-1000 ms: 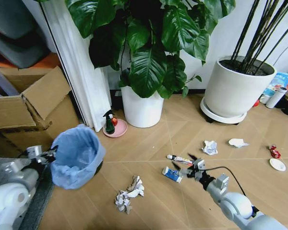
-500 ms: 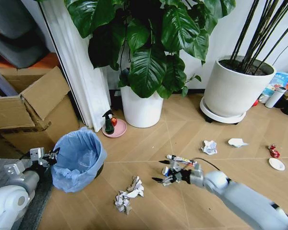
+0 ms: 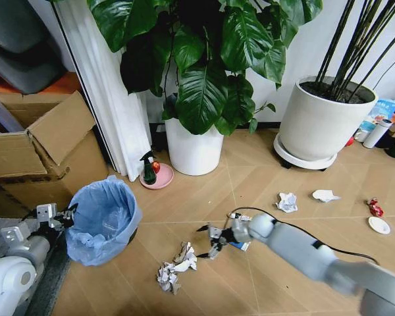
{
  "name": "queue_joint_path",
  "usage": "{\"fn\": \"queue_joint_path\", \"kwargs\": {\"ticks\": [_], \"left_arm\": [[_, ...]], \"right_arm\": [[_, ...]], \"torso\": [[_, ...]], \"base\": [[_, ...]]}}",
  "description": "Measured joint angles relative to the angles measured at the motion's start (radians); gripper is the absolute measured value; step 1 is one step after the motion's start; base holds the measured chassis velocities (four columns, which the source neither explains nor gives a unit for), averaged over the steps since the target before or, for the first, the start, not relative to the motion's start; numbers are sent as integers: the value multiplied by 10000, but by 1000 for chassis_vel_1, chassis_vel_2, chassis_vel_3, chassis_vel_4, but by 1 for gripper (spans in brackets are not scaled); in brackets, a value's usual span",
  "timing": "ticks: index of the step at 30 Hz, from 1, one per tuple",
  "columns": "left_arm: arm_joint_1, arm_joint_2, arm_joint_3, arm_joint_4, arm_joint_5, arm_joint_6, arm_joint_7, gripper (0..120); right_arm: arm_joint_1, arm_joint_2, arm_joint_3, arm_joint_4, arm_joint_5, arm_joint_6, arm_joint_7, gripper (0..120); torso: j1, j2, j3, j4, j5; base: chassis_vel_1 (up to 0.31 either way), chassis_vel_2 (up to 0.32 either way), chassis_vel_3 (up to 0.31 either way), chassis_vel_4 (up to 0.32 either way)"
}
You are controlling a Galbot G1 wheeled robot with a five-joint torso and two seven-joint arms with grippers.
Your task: Pick up the trash bin and place the garbage on the floor into it.
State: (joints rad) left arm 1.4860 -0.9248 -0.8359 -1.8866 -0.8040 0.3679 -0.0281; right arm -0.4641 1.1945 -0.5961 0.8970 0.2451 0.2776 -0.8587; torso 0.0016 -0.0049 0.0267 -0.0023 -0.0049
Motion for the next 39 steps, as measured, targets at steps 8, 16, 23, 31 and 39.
{"fn": "queue_joint_path", "kwargs": {"ticks": [8,16,23,31,39], "left_arm": [[-19,57,-6,35,-14,2,0,0],[-87,136,-5,60,-54,8,-8,0],[-126,151,-5,124,-97,9,-9,0],[-92,155,-23,142,-113,6,4,0],[-87,208,-67,131,-156,5,6,0]], "right_arm": [[452,968,-561,-1115,-324,49,-616,100],[552,1335,-801,-1687,-449,22,-1039,100],[470,1632,-807,-2192,-823,59,-1094,100],[296,2044,-567,-2863,-1198,41,-1087,90],[338,2133,-355,-3011,-1278,4,-1056,55]], "torso": [[0,0,0,-2,-1],[0,0,-1,-3,-1],[0,0,-1,-3,-1],[0,1,-1,-3,0],[0,1,-1,-2,2]], "base": [[0,0,0,0],[0,0,0,0],[0,0,0,0],[0,0,0,0],[0,0,0,0]]}}
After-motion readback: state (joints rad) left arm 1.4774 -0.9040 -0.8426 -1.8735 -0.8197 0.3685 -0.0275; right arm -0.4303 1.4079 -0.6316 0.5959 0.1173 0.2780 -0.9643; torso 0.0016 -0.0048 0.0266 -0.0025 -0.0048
